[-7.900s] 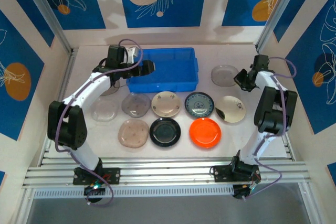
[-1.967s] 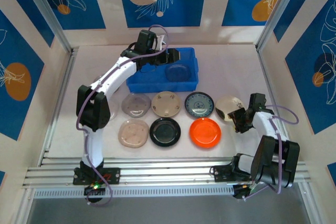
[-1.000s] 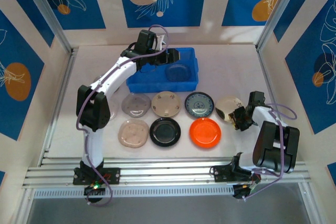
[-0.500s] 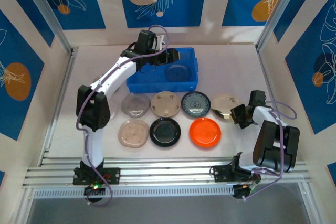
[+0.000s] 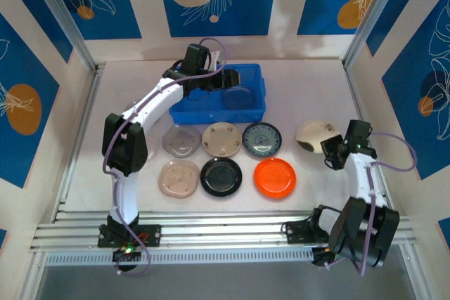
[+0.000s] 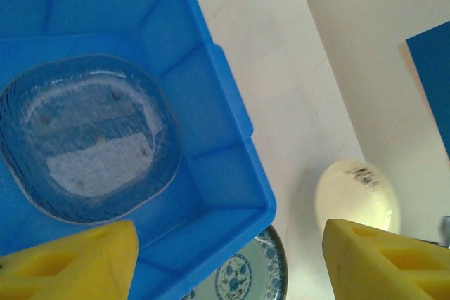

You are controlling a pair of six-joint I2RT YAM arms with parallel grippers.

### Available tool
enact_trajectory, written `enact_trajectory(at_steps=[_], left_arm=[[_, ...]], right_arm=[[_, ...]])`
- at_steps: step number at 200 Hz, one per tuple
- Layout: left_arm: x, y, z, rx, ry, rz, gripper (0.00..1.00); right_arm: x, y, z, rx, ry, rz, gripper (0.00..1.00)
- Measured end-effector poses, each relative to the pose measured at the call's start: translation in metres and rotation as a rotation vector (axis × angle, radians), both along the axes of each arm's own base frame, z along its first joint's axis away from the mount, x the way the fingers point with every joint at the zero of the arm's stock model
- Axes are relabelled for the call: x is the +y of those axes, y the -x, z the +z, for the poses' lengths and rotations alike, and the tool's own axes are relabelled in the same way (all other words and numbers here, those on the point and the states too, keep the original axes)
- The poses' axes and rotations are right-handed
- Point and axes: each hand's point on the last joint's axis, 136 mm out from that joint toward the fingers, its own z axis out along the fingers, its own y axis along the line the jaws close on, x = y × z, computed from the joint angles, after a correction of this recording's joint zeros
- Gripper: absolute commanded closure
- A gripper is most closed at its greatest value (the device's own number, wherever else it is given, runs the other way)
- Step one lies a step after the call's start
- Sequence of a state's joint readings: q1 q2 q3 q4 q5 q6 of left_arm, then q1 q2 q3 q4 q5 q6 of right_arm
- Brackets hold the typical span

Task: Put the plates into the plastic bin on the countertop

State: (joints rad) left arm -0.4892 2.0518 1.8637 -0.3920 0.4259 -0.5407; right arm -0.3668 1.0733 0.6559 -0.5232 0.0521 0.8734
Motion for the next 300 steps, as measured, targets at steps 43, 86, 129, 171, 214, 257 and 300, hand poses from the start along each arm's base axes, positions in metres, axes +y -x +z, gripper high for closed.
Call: enact_trajectory(at_steps=[43, 86, 129, 171, 214, 257, 300], left_arm=[[0.011, 0.020, -0.022, 0.052, -0.027, 0.000, 0.34], [0.023, 0.041, 0.004, 0.017, -0.013, 0.004, 0.36], [0.026, 0.042, 0.025, -0.038, 0.009, 0.014, 0.38], [0.029, 0.042, 0.014, -0.024, -0.007, 0.025, 0.40], [0.033, 0.039, 0.015, -0.029, -0.006, 0.038, 0.61], [0.049, 0.029, 0.011, -0.025, -0.013, 0.078, 0.91], [0.057, 0.025, 0.000, -0.010, -0.005, 0.095, 1.00]], right_arm=[[0.010, -0.026, 0.068, -0.156, 0.055, 0.071, 1.00], [0.080, -0.058, 0.114, -0.220, 0.043, 0.344, 1.00], [0.157, -0.085, 0.141, -0.254, 0.005, 0.611, 1.00], [0.210, -0.102, 0.136, -0.229, -0.016, 0.804, 1.00], [0.244, -0.104, 0.118, -0.189, -0.060, 0.926, 1.00], [0.258, -0.115, 0.121, -0.206, -0.093, 0.983, 1.00], [0.265, -0.124, 0.110, -0.190, -0.132, 0.996, 0.98]])
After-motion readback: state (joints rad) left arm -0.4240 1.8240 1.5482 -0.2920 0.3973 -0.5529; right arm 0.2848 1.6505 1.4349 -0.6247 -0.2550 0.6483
